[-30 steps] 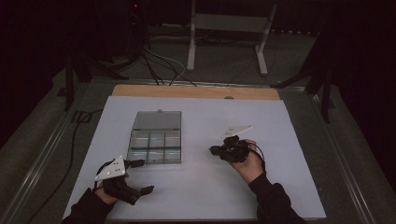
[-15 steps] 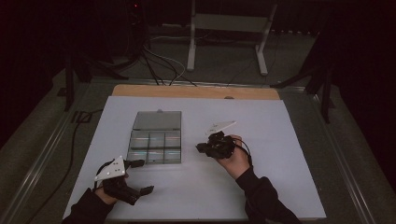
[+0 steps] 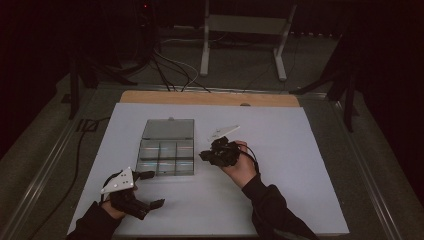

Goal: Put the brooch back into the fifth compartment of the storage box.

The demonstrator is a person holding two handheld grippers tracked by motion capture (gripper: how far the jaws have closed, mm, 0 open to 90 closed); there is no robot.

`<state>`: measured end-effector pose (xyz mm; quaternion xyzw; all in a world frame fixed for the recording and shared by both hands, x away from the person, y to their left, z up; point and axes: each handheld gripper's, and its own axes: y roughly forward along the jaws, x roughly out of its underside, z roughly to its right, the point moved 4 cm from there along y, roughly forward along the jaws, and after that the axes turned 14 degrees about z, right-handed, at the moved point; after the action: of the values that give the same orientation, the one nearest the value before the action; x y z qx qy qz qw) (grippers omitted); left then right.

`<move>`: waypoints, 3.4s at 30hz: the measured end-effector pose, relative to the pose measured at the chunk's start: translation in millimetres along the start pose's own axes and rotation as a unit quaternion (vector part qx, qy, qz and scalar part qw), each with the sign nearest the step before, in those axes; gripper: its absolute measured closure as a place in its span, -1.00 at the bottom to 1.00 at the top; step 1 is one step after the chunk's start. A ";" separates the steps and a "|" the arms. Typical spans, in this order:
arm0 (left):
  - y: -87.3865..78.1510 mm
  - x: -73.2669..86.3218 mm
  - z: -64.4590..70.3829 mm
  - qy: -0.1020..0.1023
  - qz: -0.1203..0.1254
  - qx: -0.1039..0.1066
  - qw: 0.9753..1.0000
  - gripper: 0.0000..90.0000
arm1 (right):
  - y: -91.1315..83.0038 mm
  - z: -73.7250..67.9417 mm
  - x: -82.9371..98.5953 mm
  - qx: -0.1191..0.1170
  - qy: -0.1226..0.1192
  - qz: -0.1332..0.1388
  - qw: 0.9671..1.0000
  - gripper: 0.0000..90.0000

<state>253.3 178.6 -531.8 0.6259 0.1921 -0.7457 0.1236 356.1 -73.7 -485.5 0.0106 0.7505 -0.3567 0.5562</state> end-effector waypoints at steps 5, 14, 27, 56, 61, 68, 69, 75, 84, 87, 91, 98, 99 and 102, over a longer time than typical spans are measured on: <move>-0.3 -0.6 -0.2 -0.002 0.003 0.001 1.000 -0.98 | 11.4 -5.3 -8.7 -0.008 -0.002 0.002 1.000 0.89; -0.1 -0.5 0.2 -0.001 0.002 0.003 1.000 -0.98 | 27.9 -15.3 -22.4 -0.018 -0.004 0.005 1.000 0.89; -1.2 -0.5 0.2 -0.002 0.003 0.002 1.000 -0.98 | 48.0 -27.6 -33.3 -0.032 -0.005 0.004 0.999 0.89; -1.2 -0.6 0.5 0.000 0.003 0.004 1.000 -0.98 | 91.6 -45.2 -38.0 -0.066 -0.005 -0.021 0.998 0.89; -1.4 -0.6 0.7 -0.001 0.004 0.004 1.000 -0.98 | 98.7 -47.2 -37.0 -0.069 -0.004 -0.027 0.997 0.89; -1.5 -0.5 0.5 -0.001 0.003 0.006 1.000 -0.98 | 107.1 -48.7 -34.0 -0.073 -0.010 -0.037 0.997 0.88; -1.5 -0.6 0.4 -0.001 0.003 0.005 1.000 -0.98 | 107.8 -48.5 -33.6 -0.073 -0.009 -0.038 0.997 0.88; -1.7 -0.5 0.1 -0.001 0.003 0.005 1.000 -0.98 | 111.7 -46.1 -30.7 -0.073 -0.003 -0.042 0.996 0.87; -1.9 -0.4 0.3 0.000 0.002 0.005 1.000 -0.98 | 110.2 -46.5 -32.4 -0.077 0.000 -0.028 0.997 0.43; -1.7 -0.2 -0.4 -0.003 0.003 0.004 1.000 -0.98 | 106.1 -43.7 -34.4 -0.076 0.003 -0.021 0.997 0.33; -1.4 -0.4 -0.2 -0.001 0.003 0.005 1.000 -0.98 | 99.4 -38.2 -33.9 -0.075 0.008 -0.013 0.997 0.11; -0.5 -0.3 -1.0 0.000 0.001 0.003 1.000 -0.98 | 84.3 -27.8 -31.1 -0.074 0.026 0.007 0.997 -0.38; -0.3 -0.3 -0.8 -0.001 0.000 0.003 1.000 -0.98 | 81.7 -26.4 -31.1 -0.073 0.030 0.009 0.997 -0.43; 0.8 -1.2 -1.2 -0.003 0.002 0.003 1.000 -0.98 | 72.8 -23.1 -31.8 -0.077 0.037 0.019 0.996 -0.58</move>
<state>254.8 178.4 -531.0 0.6249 0.1883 -0.7474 0.1242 379.2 5.3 -493.9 -0.0048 0.7956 -0.2868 0.5336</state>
